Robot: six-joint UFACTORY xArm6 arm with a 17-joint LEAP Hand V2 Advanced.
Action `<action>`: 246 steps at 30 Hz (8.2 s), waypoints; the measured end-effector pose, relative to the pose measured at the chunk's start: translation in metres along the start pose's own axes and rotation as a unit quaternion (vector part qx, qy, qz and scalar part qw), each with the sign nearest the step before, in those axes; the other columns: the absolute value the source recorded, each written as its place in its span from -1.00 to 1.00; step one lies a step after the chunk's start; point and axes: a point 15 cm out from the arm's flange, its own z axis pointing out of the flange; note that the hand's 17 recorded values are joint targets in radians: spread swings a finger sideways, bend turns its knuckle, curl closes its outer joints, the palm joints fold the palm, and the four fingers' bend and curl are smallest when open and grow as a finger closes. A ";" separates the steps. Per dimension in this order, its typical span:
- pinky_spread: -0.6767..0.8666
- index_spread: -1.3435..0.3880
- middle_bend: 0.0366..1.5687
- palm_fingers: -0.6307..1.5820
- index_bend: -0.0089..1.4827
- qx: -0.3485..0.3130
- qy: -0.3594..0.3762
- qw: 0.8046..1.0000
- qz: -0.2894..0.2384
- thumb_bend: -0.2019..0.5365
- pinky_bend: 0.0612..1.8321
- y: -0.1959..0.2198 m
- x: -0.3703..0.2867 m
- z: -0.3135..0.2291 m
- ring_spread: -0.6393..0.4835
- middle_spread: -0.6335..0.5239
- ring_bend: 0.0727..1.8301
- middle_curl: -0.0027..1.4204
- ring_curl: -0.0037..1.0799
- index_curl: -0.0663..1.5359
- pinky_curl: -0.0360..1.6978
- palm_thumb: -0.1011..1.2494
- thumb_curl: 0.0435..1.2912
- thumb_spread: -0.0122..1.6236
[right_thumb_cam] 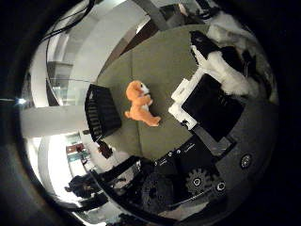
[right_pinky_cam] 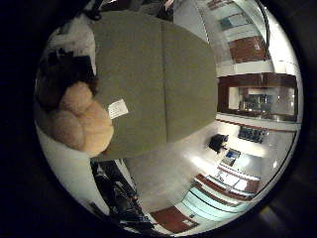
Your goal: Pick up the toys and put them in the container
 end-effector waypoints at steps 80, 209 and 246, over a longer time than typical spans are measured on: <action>-0.36 0.27 0.64 0.58 0.50 0.070 -0.081 0.950 -0.292 -0.49 0.47 0.097 -0.557 -0.180 -0.28 -0.17 0.41 0.16 0.49 0.15 0.12 0.70 0.28 0.09; 0.31 0.16 -0.79 -0.17 -0.75 0.066 -0.056 0.983 -0.165 -0.51 -0.54 0.053 -0.308 -0.154 0.37 0.06 -0.86 -0.52 -0.56 -0.49 -0.91 0.09 -0.50 0.43; 0.32 0.16 -0.79 -0.15 -0.74 0.071 -0.052 0.985 -0.149 -0.50 -0.55 0.054 -0.291 -0.158 0.34 0.05 -0.86 -0.51 -0.57 -0.48 -0.93 0.08 -0.49 0.44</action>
